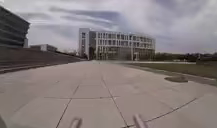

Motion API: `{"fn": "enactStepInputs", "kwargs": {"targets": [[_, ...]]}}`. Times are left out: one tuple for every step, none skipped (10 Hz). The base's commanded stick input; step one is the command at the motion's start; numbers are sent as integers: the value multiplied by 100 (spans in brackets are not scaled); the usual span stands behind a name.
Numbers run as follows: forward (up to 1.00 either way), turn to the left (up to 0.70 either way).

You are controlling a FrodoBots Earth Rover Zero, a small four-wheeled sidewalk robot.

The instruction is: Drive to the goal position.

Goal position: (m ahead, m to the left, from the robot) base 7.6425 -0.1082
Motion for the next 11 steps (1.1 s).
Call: {"fn": "enactStepInputs", "kwargs": {"targets": [[100, 0], [100, 0], [100, 0], [100, 0], [100, 0], [100, 0], [100, 0], [100, 0], [100, 0], [100, 0], [100, 0]]}}
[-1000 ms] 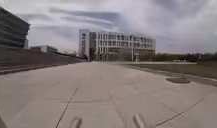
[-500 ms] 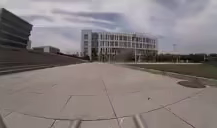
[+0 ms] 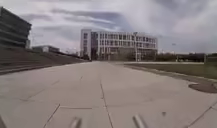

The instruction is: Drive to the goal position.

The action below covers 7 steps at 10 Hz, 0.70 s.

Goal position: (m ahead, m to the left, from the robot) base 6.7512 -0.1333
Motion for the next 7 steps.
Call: {"fn": "enactStepInputs", "kwargs": {"targets": [[100, 0], [100, 0], [100, 0], [100, 0], [100, 0], [100, 27], [100, 20]]}}
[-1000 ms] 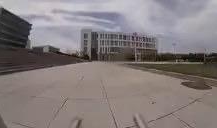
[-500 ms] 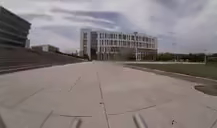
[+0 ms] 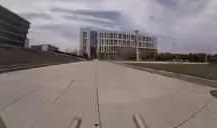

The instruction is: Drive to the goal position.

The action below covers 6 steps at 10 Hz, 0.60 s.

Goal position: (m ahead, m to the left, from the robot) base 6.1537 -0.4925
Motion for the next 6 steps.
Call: {"fn": "enactStepInputs", "kwargs": {"targets": [[100, 0], [100, 0], [100, 0], [100, 0], [100, 0], [100, 0]]}}
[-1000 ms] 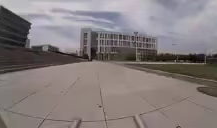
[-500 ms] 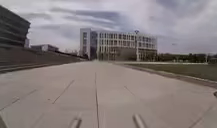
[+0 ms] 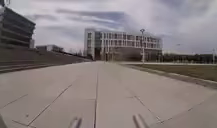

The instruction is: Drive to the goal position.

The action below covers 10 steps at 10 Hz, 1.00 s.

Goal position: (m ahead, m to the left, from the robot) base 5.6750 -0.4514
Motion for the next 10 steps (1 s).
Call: {"fn": "enactStepInputs", "kwargs": {"targets": [[100, 0], [100, 0], [100, 0], [100, 0], [100, 0], [100, 0], [100, 0], [100, 0], [100, 0], [100, 0]]}}
